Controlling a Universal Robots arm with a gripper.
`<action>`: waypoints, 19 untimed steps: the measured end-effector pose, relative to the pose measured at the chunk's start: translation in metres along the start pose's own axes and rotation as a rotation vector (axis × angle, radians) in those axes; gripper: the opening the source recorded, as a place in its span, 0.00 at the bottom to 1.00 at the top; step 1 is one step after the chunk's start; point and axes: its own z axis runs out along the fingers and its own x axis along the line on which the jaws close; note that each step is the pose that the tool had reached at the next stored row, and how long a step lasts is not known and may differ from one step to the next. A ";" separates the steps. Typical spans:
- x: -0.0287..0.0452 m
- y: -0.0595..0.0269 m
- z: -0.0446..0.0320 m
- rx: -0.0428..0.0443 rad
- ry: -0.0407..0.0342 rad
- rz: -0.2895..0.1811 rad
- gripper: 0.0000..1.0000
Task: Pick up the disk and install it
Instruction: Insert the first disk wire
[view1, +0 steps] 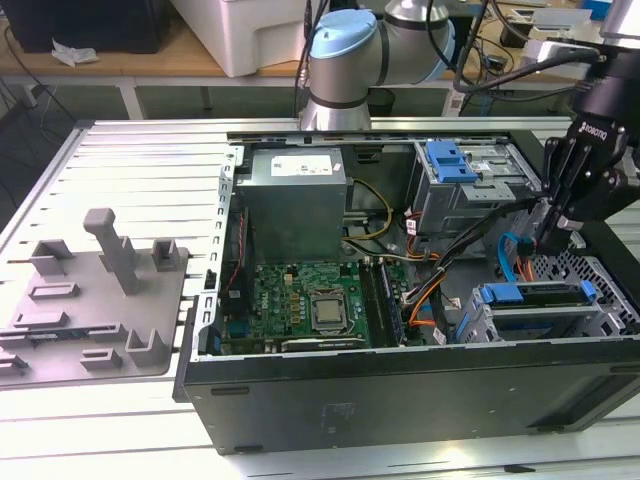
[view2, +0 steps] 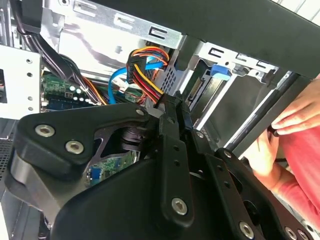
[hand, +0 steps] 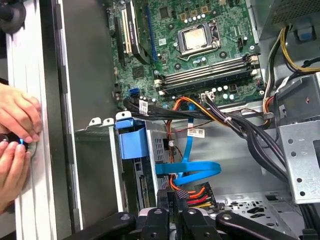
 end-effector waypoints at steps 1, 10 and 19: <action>0.0012 0.0000 0.0004 0.0004 -0.0062 -0.001 0.17; 0.0130 0.0001 0.0041 0.0040 -0.0701 -0.015 0.17; 0.0200 0.0003 0.0058 0.0064 -0.1416 -0.029 0.17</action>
